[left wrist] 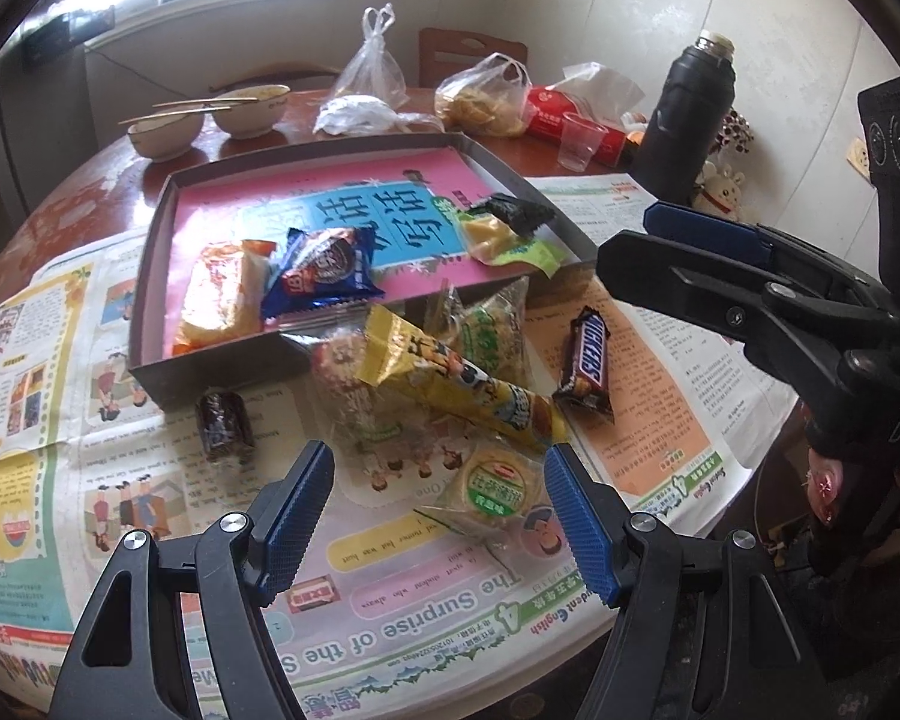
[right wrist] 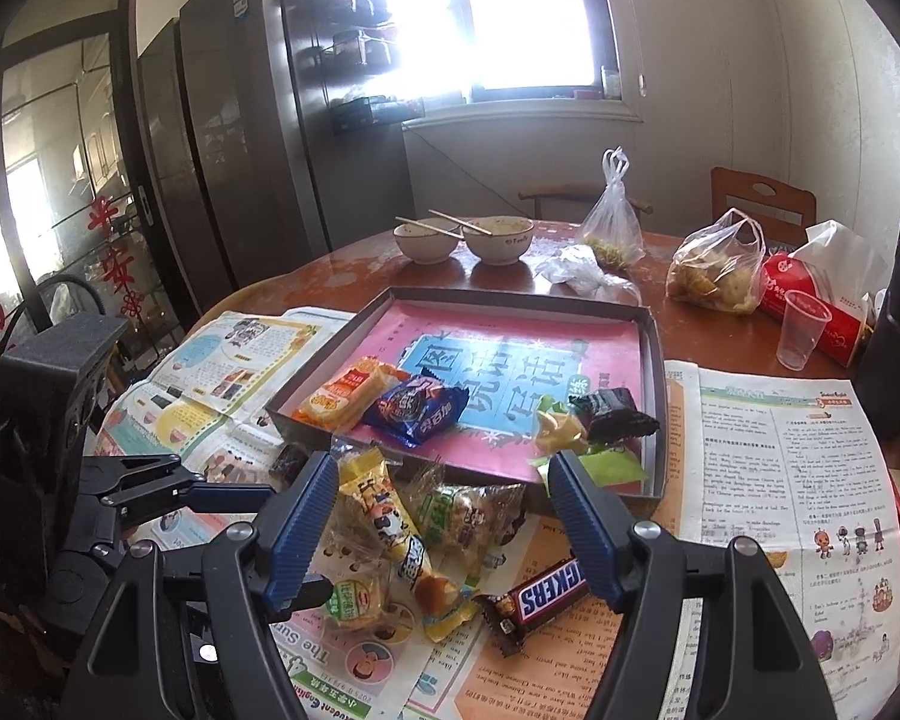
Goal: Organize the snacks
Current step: 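Grasp the round green-labelled biscuit pack with the left tool while the right tool grasps the clear puffed-snack bag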
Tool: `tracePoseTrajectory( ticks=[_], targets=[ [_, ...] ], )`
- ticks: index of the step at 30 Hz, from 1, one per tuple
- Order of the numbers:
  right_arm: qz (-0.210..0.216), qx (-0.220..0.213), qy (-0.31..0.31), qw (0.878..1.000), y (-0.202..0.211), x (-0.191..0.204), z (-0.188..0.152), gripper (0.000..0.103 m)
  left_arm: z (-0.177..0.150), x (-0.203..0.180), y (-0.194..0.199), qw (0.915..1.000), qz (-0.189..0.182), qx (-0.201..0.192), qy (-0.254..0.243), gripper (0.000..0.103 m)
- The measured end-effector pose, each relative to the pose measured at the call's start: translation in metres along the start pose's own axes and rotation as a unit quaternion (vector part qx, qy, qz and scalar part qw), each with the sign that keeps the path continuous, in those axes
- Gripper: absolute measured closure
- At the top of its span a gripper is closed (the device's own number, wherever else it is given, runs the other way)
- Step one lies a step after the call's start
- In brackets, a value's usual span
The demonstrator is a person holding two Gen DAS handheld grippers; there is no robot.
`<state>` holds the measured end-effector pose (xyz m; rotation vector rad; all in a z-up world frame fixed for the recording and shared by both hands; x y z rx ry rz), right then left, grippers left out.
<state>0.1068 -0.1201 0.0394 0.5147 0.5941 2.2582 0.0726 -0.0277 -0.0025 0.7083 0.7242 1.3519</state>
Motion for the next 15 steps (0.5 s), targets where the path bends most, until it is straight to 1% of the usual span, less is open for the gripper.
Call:
tracePoseTrajectory(
  ticks=[9, 15],
  targets=[
    [0.008, 0.033, -0.006, 0.999, -0.011, -0.008, -0.018, 0.031, -0.008, -0.010, -0.015, 0.9993, -0.025, 0.023, -0.014, 0.029],
    [0.016, 0.050, -0.003, 0.999, -0.019, -0.007, -0.026, 0.031, -0.011, -0.014, -0.020, 0.9989, -0.031, 0.028, -0.019, 0.029]
  ],
)
Point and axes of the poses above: each gripper's, at about its wrist camera, not at the fingertips, and y roughly against the way its jaws point, x to its left, z to its top, the point moved 1 cm from there along -y, roughly the way its jaws point, and after that the axes turned 9 degrees about z, right-handed, at the moved point
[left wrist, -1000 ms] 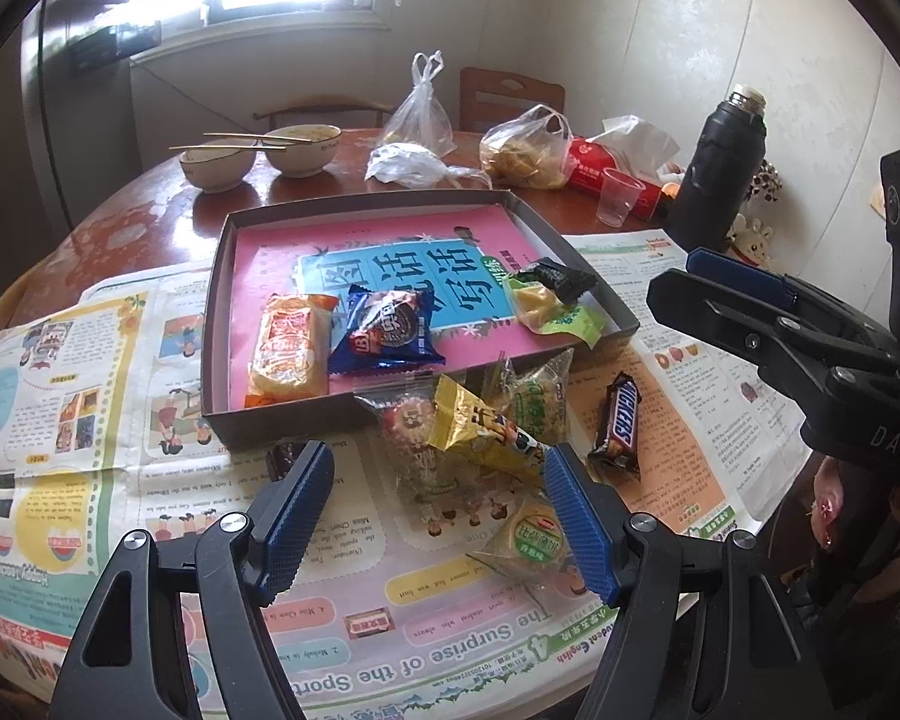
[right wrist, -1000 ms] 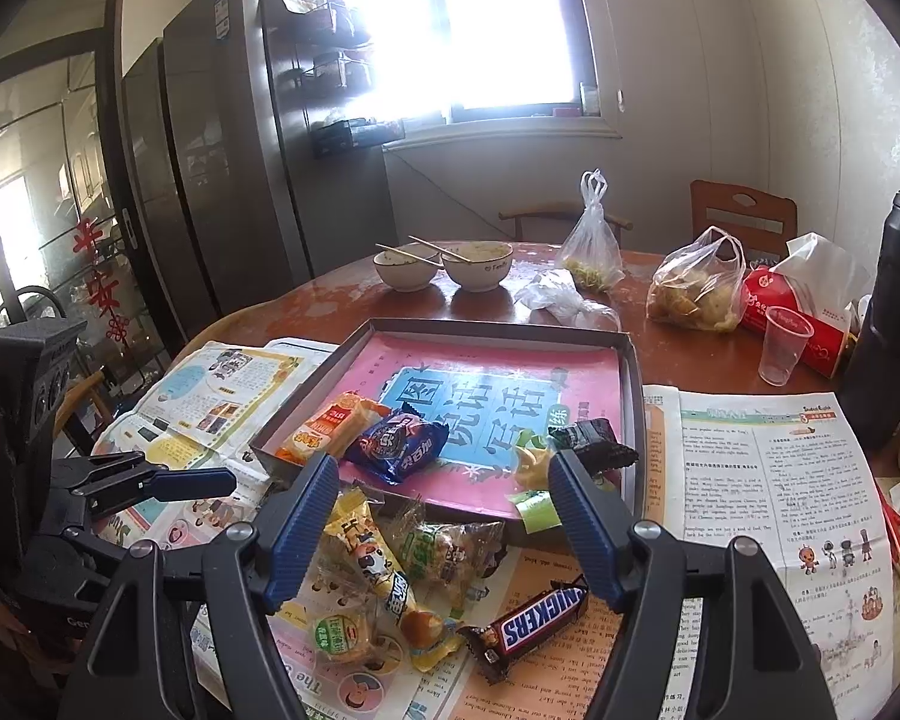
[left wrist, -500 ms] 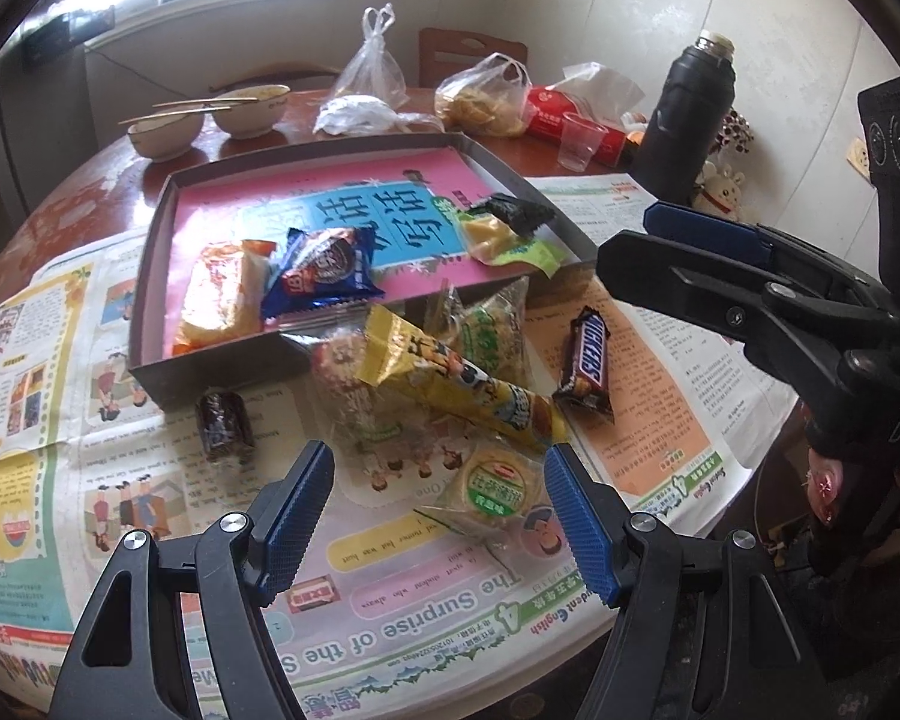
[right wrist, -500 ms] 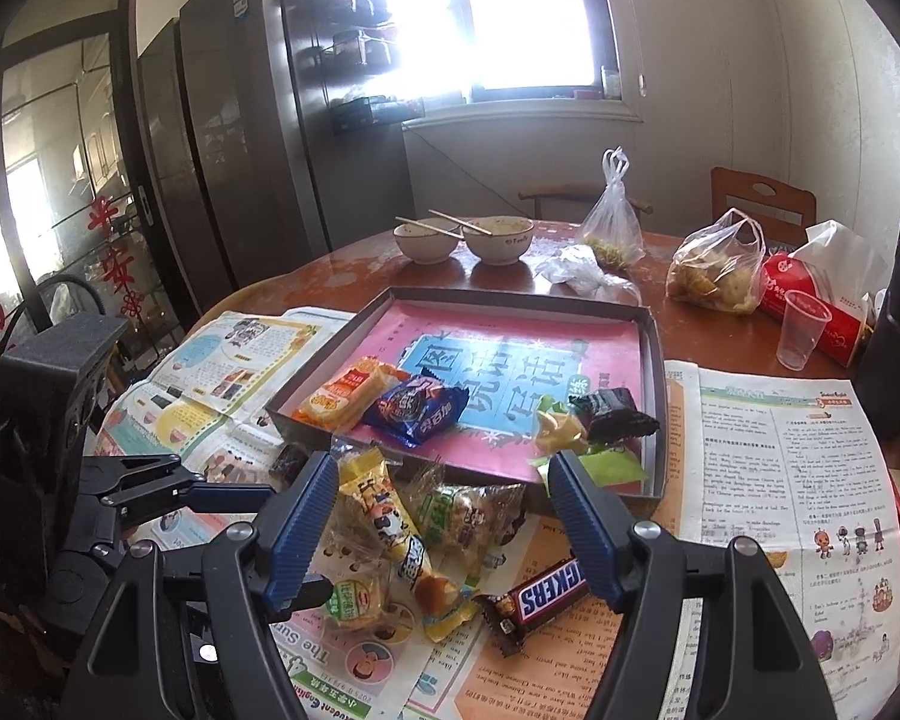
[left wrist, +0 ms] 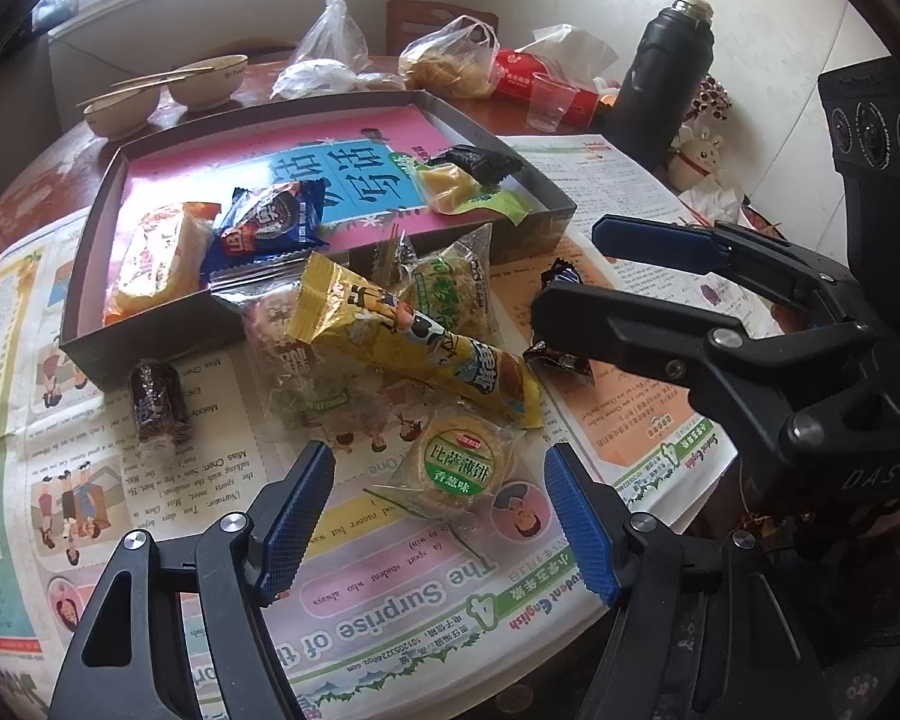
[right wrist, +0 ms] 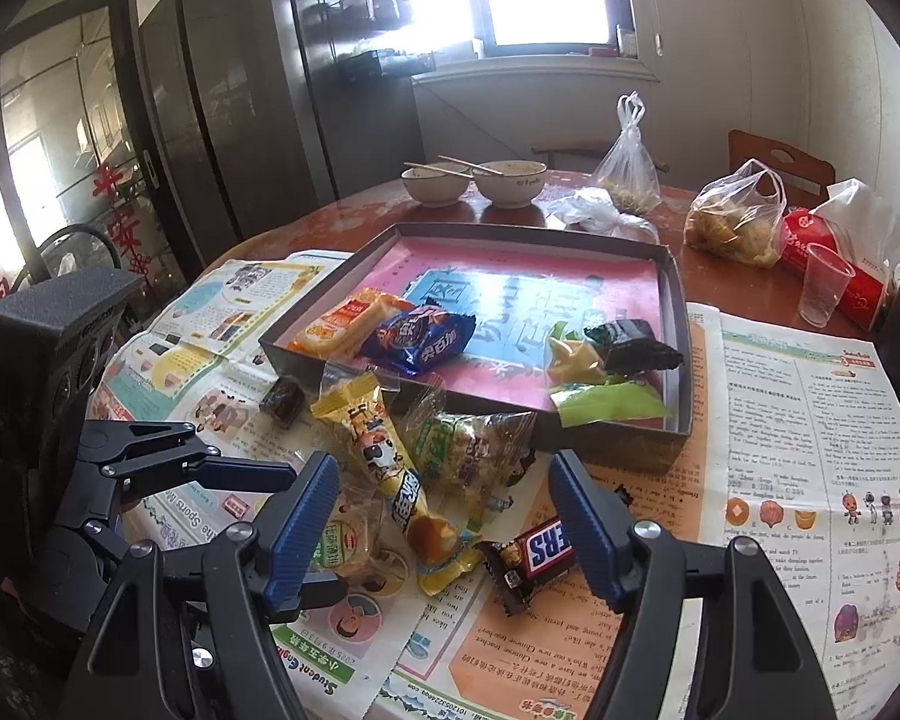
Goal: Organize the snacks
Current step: 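Grasp the round green-labelled biscuit pack with the left tool while the right tool grasps the clear puffed-snack bag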
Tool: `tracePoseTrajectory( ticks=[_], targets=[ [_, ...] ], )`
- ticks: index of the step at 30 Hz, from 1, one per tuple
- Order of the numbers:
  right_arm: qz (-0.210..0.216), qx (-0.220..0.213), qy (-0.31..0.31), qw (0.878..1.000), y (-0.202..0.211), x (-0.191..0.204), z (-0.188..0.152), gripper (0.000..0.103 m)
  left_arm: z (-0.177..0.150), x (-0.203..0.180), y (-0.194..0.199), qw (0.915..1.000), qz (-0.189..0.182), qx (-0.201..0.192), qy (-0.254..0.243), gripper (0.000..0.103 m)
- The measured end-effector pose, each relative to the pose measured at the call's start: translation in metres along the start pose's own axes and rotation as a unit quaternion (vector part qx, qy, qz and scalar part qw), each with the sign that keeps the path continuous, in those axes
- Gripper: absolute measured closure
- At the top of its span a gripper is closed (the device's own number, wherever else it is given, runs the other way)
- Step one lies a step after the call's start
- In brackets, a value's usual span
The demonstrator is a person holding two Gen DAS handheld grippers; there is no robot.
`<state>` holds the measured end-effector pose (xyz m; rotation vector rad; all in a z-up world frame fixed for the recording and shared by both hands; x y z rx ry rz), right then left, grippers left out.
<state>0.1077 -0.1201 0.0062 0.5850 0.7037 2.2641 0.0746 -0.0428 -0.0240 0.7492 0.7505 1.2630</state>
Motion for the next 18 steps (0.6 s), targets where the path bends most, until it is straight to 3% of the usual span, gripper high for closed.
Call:
tracePoseTrajectory(
  ticks=[18],
  targets=[
    [0.022, 0.028, -0.009, 0.999, -0.016, 0.000, -0.007, 0.031, -0.002, -0.002, -0.008, 0.9999, -0.012, 0.008, -0.001, 0.029]
  ],
)
Point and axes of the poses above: each gripper's, at about its wrist camera, not at the fingertips, and y roughly against the way its jaws point, x to its left, z to its top, the point moved 1 cm from there along -y, roughly the way its jaws point, and after that the axes turned 9 degrees about z, right-handed, at the moved point
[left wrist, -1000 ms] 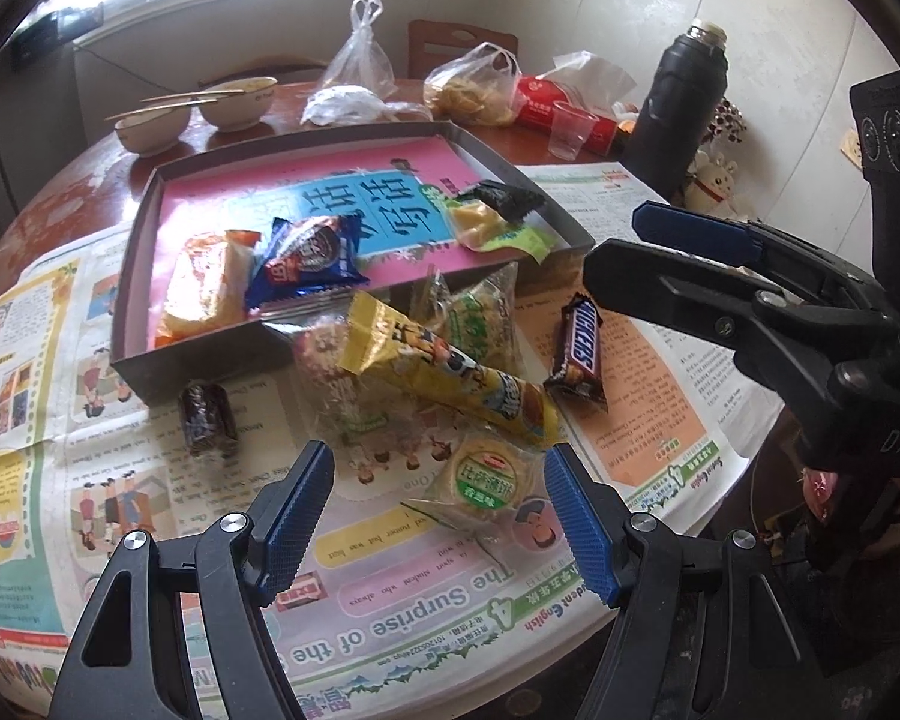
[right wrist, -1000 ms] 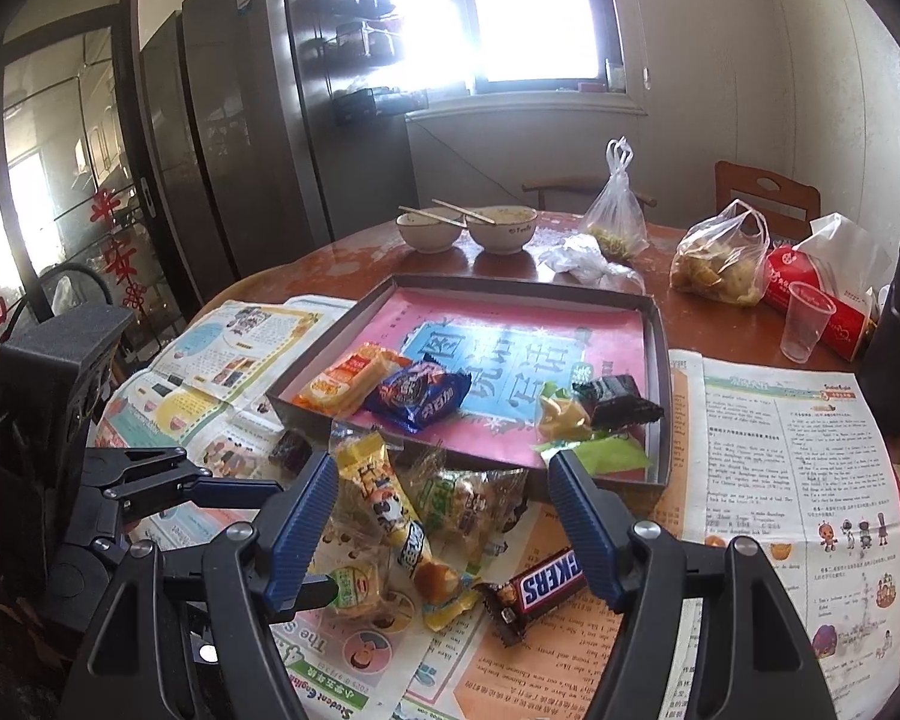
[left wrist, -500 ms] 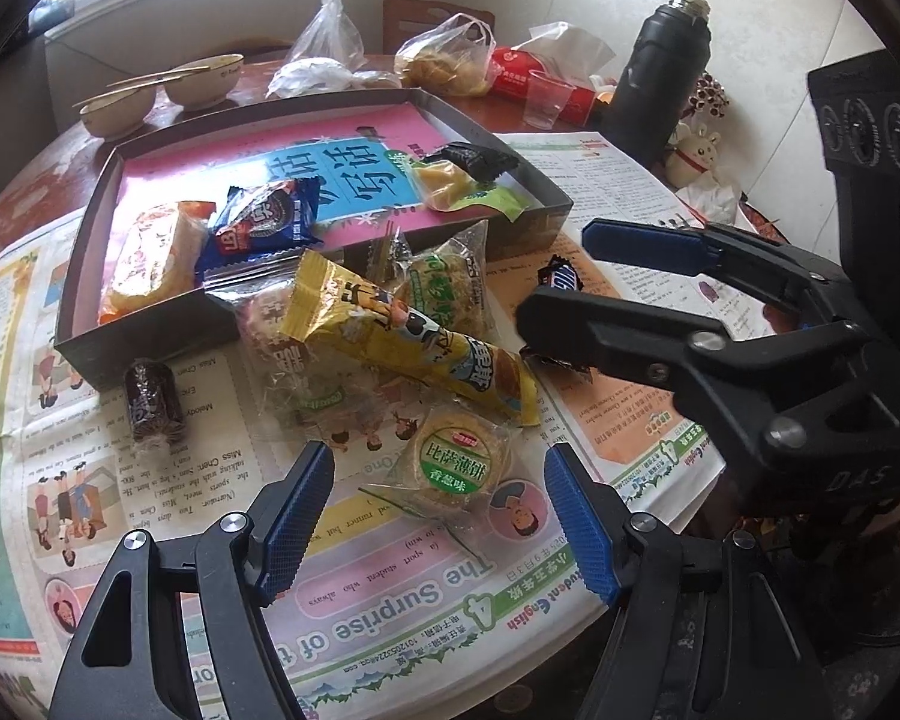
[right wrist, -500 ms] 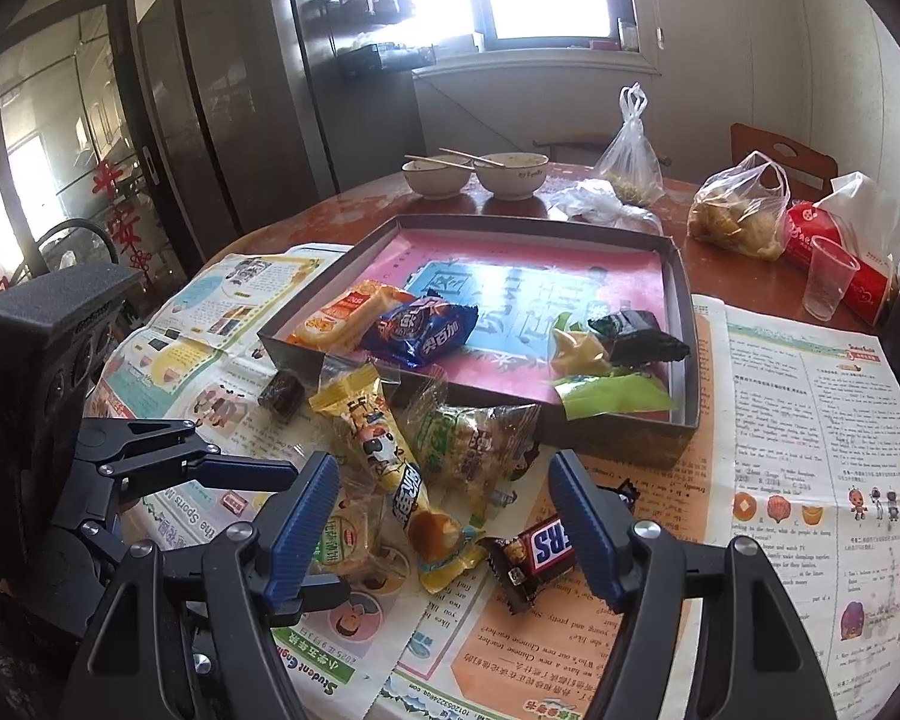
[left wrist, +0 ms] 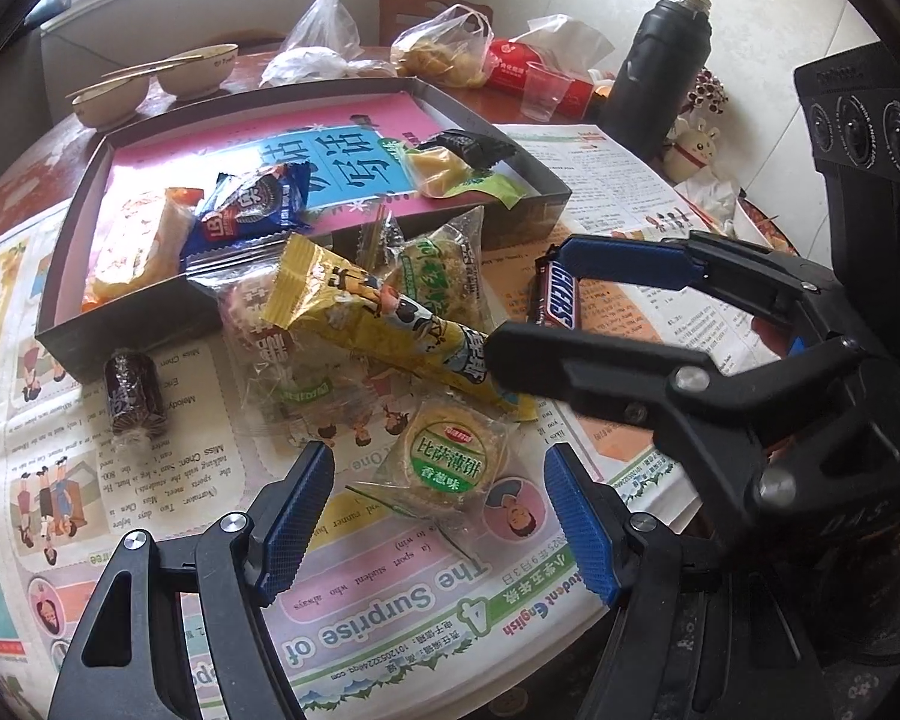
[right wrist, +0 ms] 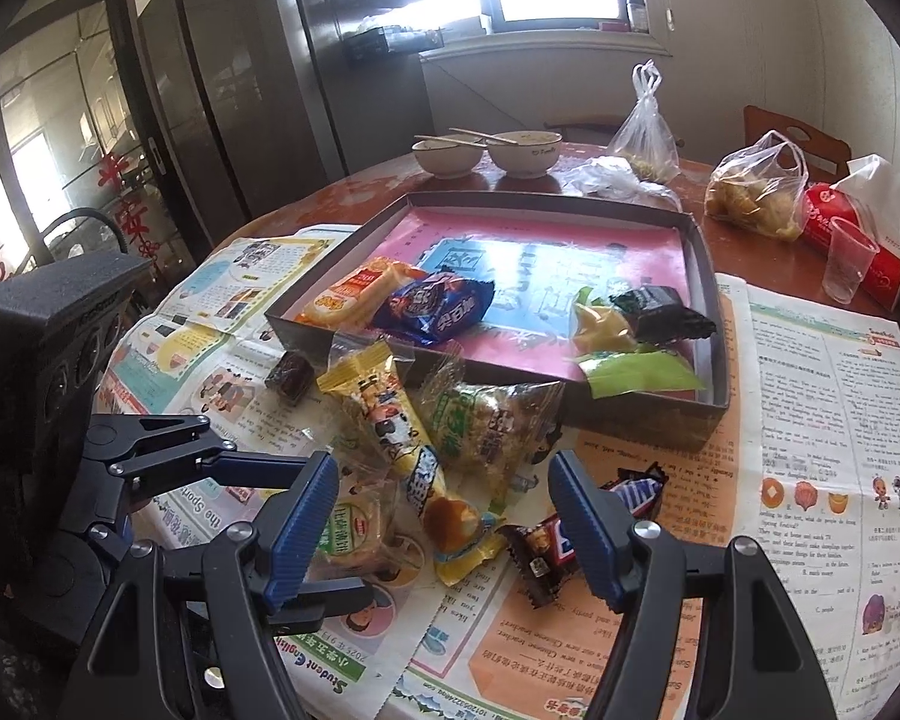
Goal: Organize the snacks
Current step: 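Grasp the round green-labelled biscuit pack with the left tool while the right tool grasps the clear puffed-snack bag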
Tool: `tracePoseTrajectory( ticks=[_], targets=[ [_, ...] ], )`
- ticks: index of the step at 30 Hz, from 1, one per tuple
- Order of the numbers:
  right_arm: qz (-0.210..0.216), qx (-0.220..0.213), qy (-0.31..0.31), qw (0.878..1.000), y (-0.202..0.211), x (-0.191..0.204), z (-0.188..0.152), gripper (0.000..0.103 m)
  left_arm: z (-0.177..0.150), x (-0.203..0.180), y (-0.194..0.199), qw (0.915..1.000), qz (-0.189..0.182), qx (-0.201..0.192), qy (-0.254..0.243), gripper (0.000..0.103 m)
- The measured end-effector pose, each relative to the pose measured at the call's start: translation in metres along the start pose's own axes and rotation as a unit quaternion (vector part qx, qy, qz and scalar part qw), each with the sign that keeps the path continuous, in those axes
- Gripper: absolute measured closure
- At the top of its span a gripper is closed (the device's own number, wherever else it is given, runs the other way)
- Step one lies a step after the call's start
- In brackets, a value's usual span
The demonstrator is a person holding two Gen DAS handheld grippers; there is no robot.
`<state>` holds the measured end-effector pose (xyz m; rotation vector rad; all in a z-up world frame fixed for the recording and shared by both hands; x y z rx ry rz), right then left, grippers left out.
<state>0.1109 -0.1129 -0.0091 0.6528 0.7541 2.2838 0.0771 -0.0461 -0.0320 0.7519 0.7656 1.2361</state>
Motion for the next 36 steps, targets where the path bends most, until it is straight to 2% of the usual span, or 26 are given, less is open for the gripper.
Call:
tracePoseTrajectory(
  ticks=[7, 12, 19, 21, 25, 27, 34, 36],
  targets=[
    [-0.001, 0.007, -0.020, 1.000, -0.010, -0.006, -0.002, 0.031, 0.001, 0.000, -0.001, 1.0000, -0.004, -0.003, 0.002, 0.029],
    [-0.002, -0.001, -0.077, 0.997, -0.020, -0.023, -0.001, 0.031, 0.001, 0.000, -0.003, 1.0000, -0.007, -0.004, 0.004, 0.031],
    [0.023, -0.011, -0.160, 0.987, -0.033, -0.041, 0.001, 0.031, 0.003, -0.002, -0.008, 0.9999, -0.009, -0.004, 0.003, 0.035],
    [0.029, -0.013, -0.173, 0.984, -0.036, -0.045, 0.001, 0.035, 0.004, -0.001, -0.010, 0.9999, -0.011, -0.003, 0.004, 0.036],
    [0.032, -0.008, -0.178, 0.984, -0.046, -0.046, 0.005, 0.037, 0.003, 0.000, -0.012, 0.9998, -0.017, -0.002, 0.008, 0.039],
    [0.032, -0.005, -0.178, 0.984, -0.051, -0.046, 0.006, 0.042, 0.003, 0.000, -0.012, 0.9998, -0.017, -0.003, 0.007, 0.039],
    [0.011, -0.001, -0.142, 0.990, -0.061, -0.037, 0.010, 0.044, 0.004, 0.001, -0.013, 0.9997, -0.019, -0.006, 0.011, 0.040],
    [0.007, 0.001, -0.129, 0.992, -0.063, -0.034, 0.010, 0.047, 0.004, 0.001, -0.013, 0.9998, -0.014, -0.006, 0.012, 0.044]
  ],
)
Point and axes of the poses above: each gripper's, at about its wrist camera, not at the fingertips, and y roughly against the way its jaws point, x to its left, z to its top, the point moved 1 cm from there along -y, roughly the way its jaws point, and after that the axes turned 9 degrees about z, right-handed, at the moved point
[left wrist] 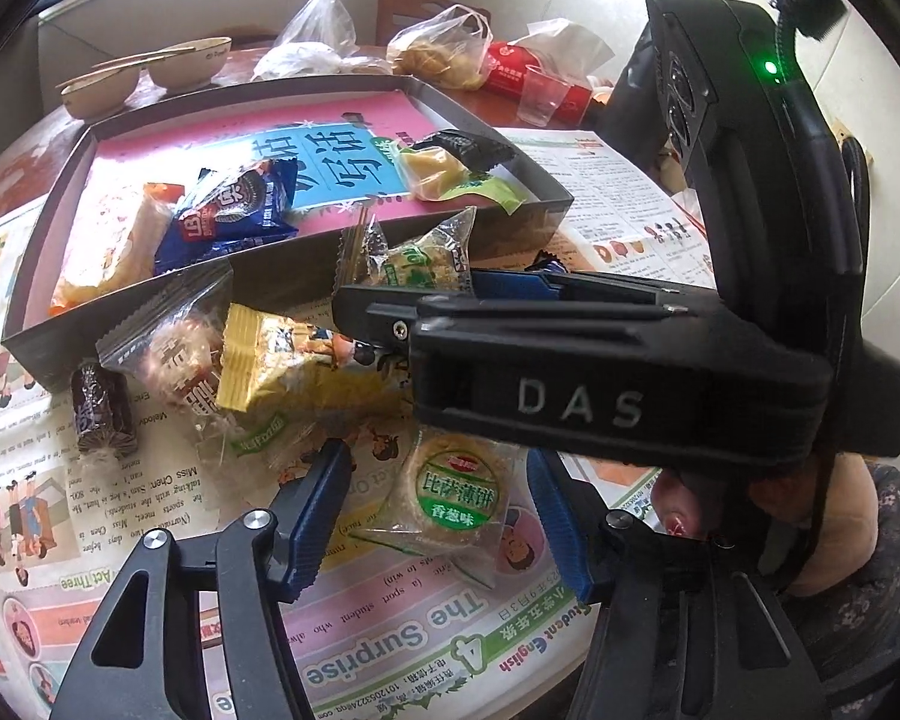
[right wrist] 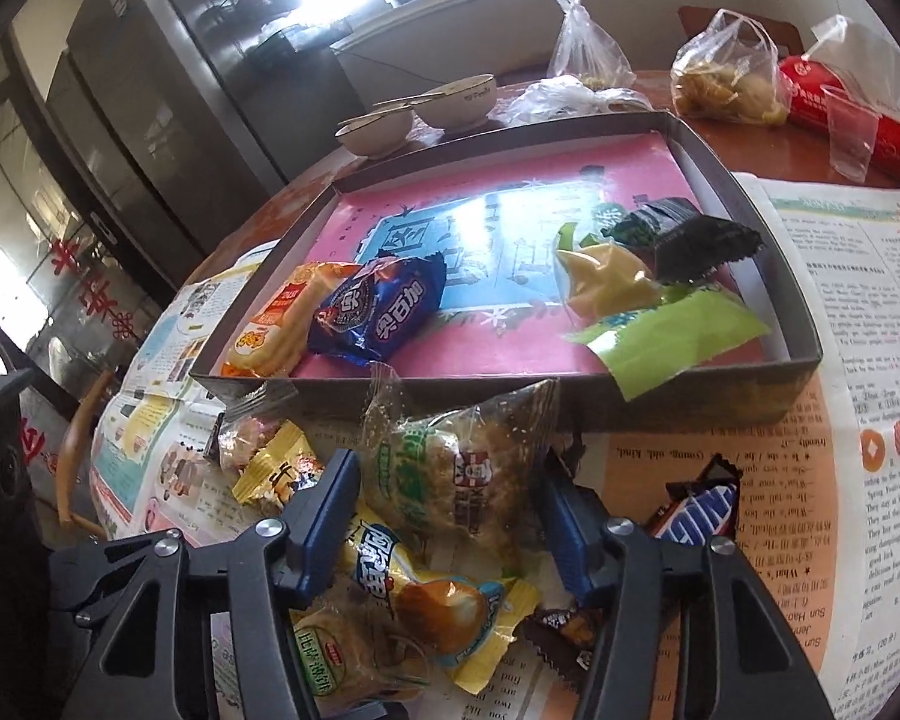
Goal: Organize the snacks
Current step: 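Grasp the round green-labelled biscuit pack with the left tool while the right tool grasps the clear puffed-snack bag, then lift the biscuit pack with the left tool while the right tool lifts the puffed-snack bag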
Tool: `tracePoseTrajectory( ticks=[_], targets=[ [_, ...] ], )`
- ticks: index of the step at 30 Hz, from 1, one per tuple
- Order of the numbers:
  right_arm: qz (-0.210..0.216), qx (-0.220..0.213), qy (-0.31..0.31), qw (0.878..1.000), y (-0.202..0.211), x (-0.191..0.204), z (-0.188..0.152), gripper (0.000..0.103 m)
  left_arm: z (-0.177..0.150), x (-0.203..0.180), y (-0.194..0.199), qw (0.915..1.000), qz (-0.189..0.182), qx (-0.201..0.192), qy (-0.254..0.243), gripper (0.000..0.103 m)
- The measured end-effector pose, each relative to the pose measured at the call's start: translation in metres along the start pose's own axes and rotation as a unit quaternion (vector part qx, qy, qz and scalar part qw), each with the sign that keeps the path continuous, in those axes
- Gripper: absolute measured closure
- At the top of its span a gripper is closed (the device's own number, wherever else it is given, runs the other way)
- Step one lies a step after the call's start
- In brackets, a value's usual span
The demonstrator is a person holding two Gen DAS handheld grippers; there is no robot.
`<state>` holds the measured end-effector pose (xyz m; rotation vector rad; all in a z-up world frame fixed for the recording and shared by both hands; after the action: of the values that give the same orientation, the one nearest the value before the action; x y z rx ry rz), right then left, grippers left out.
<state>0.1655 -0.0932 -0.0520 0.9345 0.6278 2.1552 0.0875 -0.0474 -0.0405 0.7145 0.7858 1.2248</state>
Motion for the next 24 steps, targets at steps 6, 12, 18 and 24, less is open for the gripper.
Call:
tracePoseTrajectory(
  ticks=[6, 12, 18, 24],
  targets=[
    [-0.003, -0.005, 0.007, 1.000, 0.001, -0.001, -0.003, 0.055, 0.001, 0.003, -0.001, 1.0000, 0.003, 0.001, 0.005, 0.064],
    [0.004, -0.016, -0.005, 1.000, 0.013, -0.009, -0.004, 0.057, 0.000, 0.006, 0.000, 0.9999, -0.002, 0.003, 0.009, 0.067],
    [0.009, -0.040, -0.010, 0.999, 0.032, -0.010, -0.001, 0.057, 0.001, 0.014, 0.010, 0.9997, 0.001, -0.008, 0.022, 0.067],
    [0.012, -0.053, -0.011, 0.998, 0.042, -0.008, 0.003, 0.057, 0.002, 0.024, 0.024, 0.9992, 0.007, -0.025, 0.031, 0.067]
  ],
)
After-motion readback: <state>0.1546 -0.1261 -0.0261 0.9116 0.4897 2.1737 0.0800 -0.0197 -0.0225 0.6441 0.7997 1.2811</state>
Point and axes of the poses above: each gripper's, at about its wrist camera, not at the fingertips, and y roughly against the way its jaws point, x to its left, z to its top, the point moved 1 cm from there along -y, roughly the way its jaws point, and after that the axes turned 9 degrees about z, right-handed, at the moved point
